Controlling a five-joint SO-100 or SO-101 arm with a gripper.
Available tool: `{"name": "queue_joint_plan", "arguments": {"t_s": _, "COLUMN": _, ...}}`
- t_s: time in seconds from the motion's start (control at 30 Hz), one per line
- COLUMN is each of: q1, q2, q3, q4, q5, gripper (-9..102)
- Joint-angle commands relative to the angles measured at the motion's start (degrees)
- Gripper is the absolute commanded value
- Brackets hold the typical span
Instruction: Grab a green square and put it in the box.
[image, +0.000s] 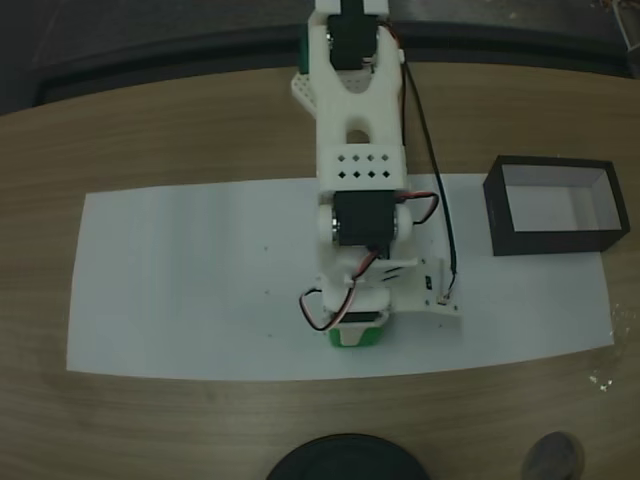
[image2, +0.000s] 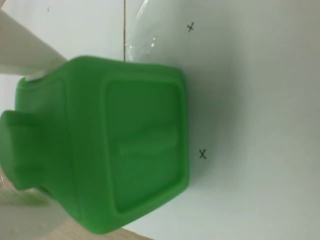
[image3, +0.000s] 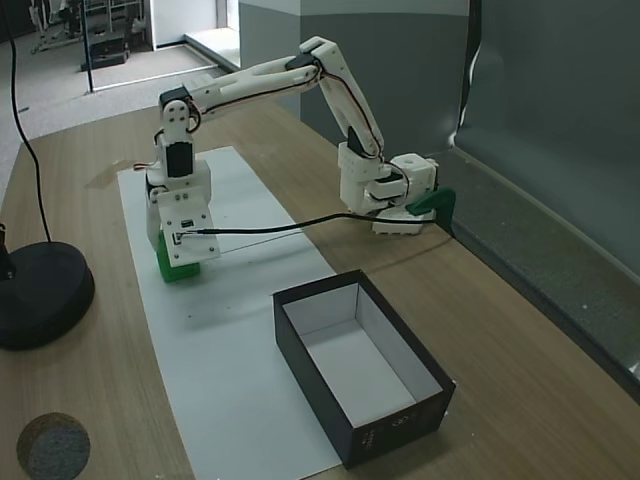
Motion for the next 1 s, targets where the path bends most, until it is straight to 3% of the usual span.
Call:
{"name": "queue_joint_plan", "arguments": {"t_s": 0.0, "q1": -1.4, "q2": 6.2, "q3": -2.8, "q4": 0.4, "q5": -0.3, "gripper": 7}}
{"name": "queue_joint_plan", "arguments": {"t_s": 0.2, "q1": -8.5, "q2": 24.1, "q3": -14.2, "q4": 11.8, "q5": -0.9, "gripper": 7}}
{"name": "queue_joint_plan", "arguments": {"t_s": 0.4, "q1": -24.9, "q2": 39.6, "q3": -26.8, "q4": 22.4, "q5": -7.4, "gripper": 7}}
{"name": "queue_joint_plan", "arguments": {"t_s": 0.73, "q1": -48.9, "q2": 43.1, "q3": -11.4, "q4": 20.8, "q5": -7.9, "gripper": 7}}
{"name": "queue_joint_plan", "arguments": {"t_s": 0.97, "q1": -53.2, "q2": 43.1, "q3": 4.7, "q4": 9.5, "q5": -7.8, "gripper": 7}}
